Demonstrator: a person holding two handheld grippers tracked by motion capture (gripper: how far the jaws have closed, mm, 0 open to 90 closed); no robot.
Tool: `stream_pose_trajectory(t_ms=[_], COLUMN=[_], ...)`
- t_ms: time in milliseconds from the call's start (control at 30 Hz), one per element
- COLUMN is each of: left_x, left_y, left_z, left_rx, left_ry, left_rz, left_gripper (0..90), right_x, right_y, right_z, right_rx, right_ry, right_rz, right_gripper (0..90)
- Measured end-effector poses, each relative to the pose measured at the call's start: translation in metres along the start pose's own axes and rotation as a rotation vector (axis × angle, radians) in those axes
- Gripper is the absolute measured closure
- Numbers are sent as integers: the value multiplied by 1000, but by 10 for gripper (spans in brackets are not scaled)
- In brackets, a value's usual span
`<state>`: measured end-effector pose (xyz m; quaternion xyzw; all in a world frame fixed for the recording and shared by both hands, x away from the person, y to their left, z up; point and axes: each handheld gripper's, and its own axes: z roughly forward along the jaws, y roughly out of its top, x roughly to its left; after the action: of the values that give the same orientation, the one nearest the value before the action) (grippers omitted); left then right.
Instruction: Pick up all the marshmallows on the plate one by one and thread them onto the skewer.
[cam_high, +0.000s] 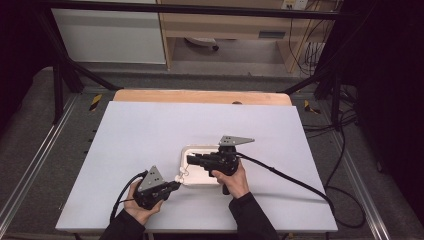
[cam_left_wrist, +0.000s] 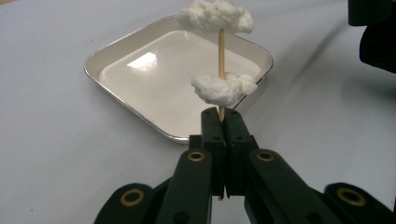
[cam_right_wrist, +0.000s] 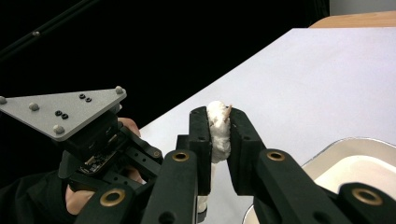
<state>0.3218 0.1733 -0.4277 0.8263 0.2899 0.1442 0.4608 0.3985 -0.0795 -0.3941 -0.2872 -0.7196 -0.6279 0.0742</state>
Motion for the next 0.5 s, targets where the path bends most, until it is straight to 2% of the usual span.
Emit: stream_pose_trajectory(t_ms=[500], left_x=[-1], left_y=[1], left_z=[1], left_rx=[-5], left_ry=[-5], left_rz=[-3], left_gripper=[894], right_x=[-1], right_y=[-2], right_z=[0], right_rx=[4], right_ry=[-2], right_rz=[3], right_gripper=[822])
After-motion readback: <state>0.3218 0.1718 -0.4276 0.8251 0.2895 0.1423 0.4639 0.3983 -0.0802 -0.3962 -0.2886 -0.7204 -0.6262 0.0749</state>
